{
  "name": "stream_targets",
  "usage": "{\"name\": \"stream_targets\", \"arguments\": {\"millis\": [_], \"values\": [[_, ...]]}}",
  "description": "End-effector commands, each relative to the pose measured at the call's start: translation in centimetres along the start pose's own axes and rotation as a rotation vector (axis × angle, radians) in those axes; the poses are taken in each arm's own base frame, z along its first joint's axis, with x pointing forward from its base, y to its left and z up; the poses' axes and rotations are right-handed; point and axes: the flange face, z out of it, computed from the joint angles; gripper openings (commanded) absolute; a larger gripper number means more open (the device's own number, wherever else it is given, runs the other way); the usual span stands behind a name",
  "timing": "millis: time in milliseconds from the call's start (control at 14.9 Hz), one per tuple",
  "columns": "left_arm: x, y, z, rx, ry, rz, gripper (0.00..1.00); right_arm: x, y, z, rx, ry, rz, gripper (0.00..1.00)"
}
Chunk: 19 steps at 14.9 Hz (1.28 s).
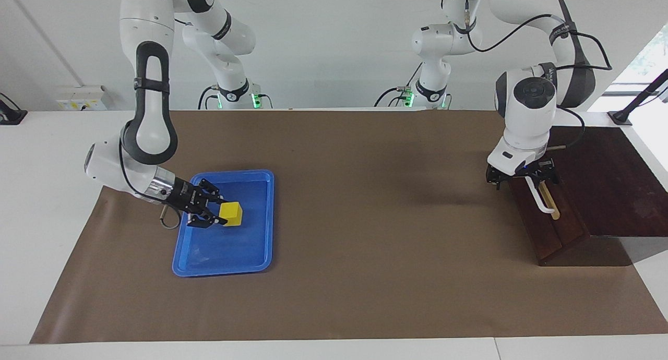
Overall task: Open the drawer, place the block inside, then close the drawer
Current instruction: 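Lift the cube with the right gripper while the left gripper opens the drawer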
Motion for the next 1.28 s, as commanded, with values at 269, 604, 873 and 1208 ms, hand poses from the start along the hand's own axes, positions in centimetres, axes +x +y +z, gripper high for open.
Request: {"name": "stream_targets", "arguments": {"millis": [269, 604, 873, 1208], "values": [[-0.9, -0.9, 3.7, 0.035, 0.049, 0.029, 1.00, -11.8, -4.9, 3.5, -0.061, 0.042, -0.010, 0.00], [-0.2, 1.0, 5.0, 0.025, 0.037, 0.060, 1.00, -21.0, -5.7, 6.3, -0.062, -0.009, 0.025, 0.00], [1.4, 5.1, 3.2, 0.014, 0.083, 0.045, 1.00, -27.2, -4.3, 10.7, -0.064, -0.003, 0.043, 0.00], [2.0, 10.1, 1.1, -0.049, 0.104, 0.001, 1.00, -33.1, -2.0, 16.0, -0.023, 0.008, 0.144, 0.00]]}}
